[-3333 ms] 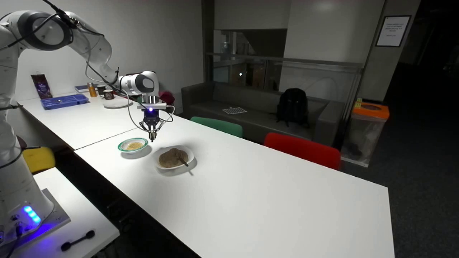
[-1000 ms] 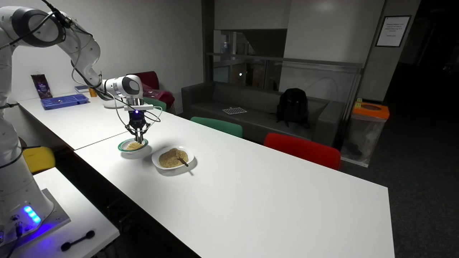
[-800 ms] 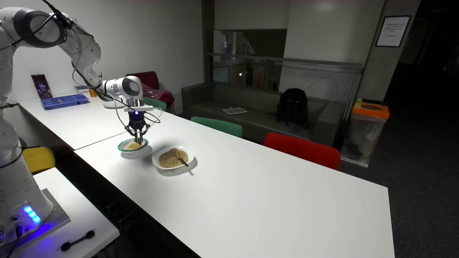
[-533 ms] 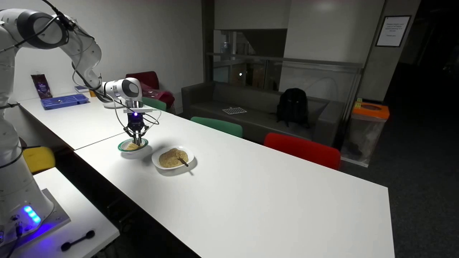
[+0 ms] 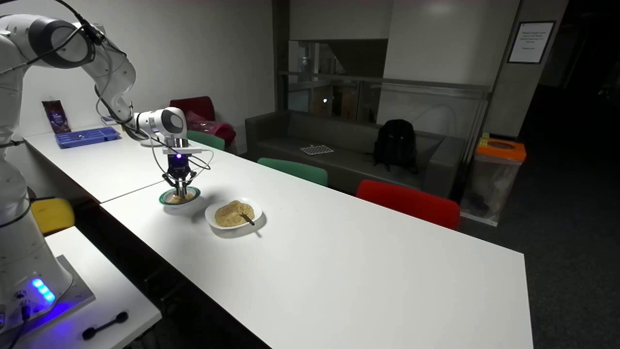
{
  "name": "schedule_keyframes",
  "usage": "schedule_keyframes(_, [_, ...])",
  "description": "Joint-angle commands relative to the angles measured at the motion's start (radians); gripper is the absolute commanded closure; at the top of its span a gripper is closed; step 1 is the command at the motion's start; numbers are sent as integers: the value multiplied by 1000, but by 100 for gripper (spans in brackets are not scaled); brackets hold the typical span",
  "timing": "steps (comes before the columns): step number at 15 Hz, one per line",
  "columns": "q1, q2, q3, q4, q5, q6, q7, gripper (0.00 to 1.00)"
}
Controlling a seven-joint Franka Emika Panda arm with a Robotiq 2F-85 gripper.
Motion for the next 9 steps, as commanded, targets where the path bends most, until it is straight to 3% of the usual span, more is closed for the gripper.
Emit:
schedule_keyframes(1, [2,-11,2,10,-9,-23,5,97])
schedule_keyframes(9, [-5,-17,3,19,5,-27,-4,97])
